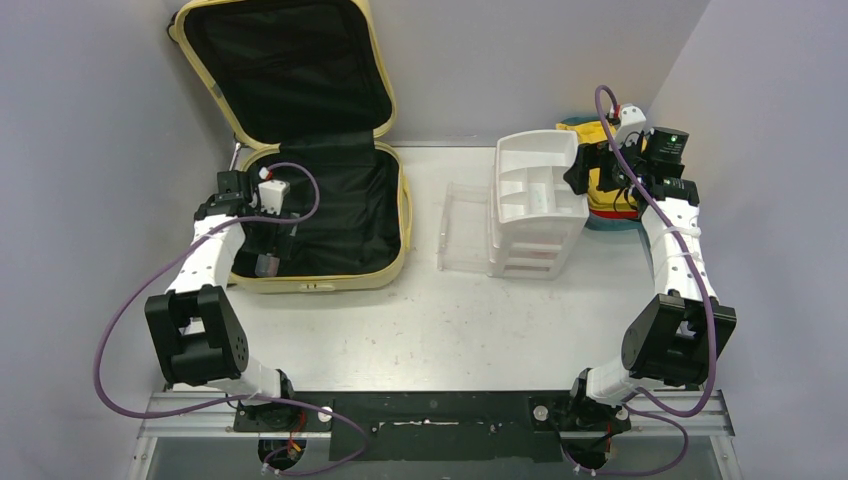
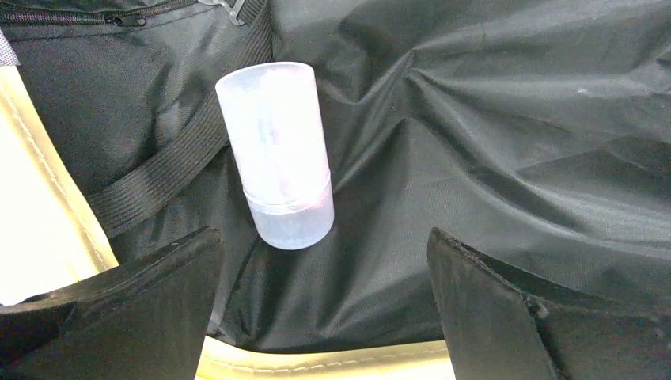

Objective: Open, take out, and arrange the luggage
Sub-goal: Pick up the personal item from the luggage.

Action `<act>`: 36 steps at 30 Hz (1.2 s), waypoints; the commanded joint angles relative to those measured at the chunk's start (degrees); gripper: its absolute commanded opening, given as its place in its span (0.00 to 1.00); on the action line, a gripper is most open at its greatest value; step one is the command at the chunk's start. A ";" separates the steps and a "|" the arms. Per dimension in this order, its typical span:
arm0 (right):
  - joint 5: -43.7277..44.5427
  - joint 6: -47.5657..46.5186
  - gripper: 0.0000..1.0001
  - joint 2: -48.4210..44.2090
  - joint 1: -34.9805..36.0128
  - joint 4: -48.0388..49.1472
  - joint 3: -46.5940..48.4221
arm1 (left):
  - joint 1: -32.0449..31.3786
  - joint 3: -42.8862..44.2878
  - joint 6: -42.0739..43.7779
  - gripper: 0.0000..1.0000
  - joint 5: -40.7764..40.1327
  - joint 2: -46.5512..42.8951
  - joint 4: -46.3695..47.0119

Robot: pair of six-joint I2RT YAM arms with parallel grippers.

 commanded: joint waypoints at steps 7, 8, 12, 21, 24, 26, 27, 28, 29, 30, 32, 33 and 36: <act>-1.08 -0.69 1.00 -0.15 -0.23 0.90 -0.21 | 1.32 -3.24 1.92 0.95 1.02 3.89 10.56; -1.16 -0.69 1.00 -0.11 -0.23 0.91 -0.22 | 1.33 -3.55 1.92 0.93 1.11 4.86 10.98; -1.09 -0.45 1.00 -0.11 -0.23 1.19 -0.28 | 1.80 -3.93 1.91 0.84 1.15 7.16 12.22; -1.08 -0.23 1.00 -0.13 -0.32 1.31 -0.31 | 2.02 -1.94 1.39 0.45 1.55 7.41 11.87; -1.15 -0.18 1.00 -0.31 -0.40 1.30 -0.29 | 2.11 -1.62 1.18 0.35 1.08 6.97 11.97; -1.38 -0.08 1.00 -0.41 -0.62 1.27 -0.41 | 2.20 -0.94 0.97 0.33 1.76 6.22 11.77; -1.47 -0.07 1.00 -0.41 -0.73 1.30 -0.40 | 2.28 -0.24 0.73 0.33 2.32 5.59 11.47; -1.52 0.00 1.00 -0.48 -0.83 1.28 -0.40 | 2.34 0.59 0.36 0.33 3.21 4.88 11.19; -1.59 0.01 1.00 -0.43 -0.91 1.27 -0.43 | 2.38 1.57 -0.04 0.33 4.29 4.07 10.81; -1.61 0.00 1.00 -0.47 -0.98 1.30 -0.45 | 2.39 2.74 -0.55 0.33 5.57 3.30 10.50; -1.70 0.09 1.00 -0.51 -1.11 1.40 -0.43 | 2.39 5.17 -1.56 0.33 8.60 1.55 9.79; -1.70 0.10 1.00 -0.58 -1.19 1.41 -0.46 | 2.32 6.47 -2.19 0.33 10.28 0.75 9.59; -1.70 0.17 1.00 -0.66 -1.60 1.54 -0.52 | 1.95 10.50 -4.75 0.33 15.43 -0.73 8.89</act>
